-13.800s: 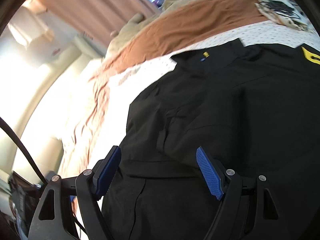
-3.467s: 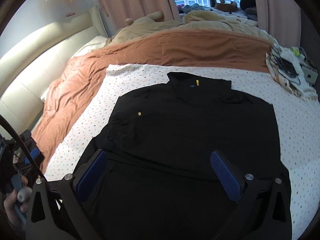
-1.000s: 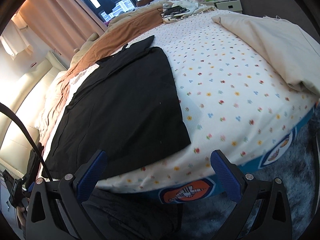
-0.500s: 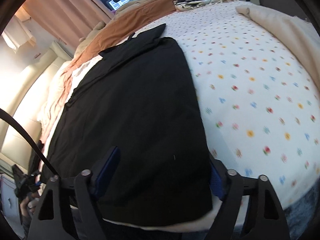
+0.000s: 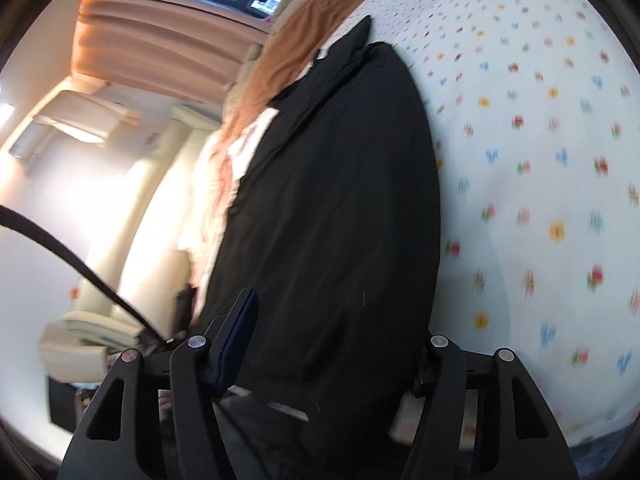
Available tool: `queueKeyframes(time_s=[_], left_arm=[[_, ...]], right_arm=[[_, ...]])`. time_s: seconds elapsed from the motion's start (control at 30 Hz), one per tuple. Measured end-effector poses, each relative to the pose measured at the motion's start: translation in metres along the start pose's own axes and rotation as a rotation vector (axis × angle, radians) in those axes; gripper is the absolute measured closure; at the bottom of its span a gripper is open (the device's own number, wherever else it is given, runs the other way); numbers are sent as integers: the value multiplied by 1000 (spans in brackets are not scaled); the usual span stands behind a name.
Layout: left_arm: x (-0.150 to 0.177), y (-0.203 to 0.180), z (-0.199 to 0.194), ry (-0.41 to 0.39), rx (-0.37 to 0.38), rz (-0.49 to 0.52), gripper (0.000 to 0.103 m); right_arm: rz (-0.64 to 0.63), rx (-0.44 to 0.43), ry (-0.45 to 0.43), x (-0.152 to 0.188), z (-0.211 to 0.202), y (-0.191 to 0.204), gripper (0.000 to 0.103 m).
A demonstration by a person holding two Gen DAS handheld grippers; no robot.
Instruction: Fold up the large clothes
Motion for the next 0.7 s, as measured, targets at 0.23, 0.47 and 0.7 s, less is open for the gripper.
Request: queueKeyframes(time_s=[0.23,0.47,0.7], left_arm=[[7,-1,0,-5,-3,0,40],[0,-11,19,-30,-20,5,40],[-5,-17,33,-56,-36,26,55]], right_arm=[[44,-17,-56,14,3,-14,43],[194,-29,-186,15,18,-16,43],[178,49,-212,16,43,-1,58]])
Point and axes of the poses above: each gripper's, at about its wrist camera, not at the fingertips, and z roughly the way its jaws point, y to its left, x to its underside, the point moved 3 cm from there along z, roughly the way its jaws point, and after that the axes turned 5 degrees about x, right-handed, at the moved point
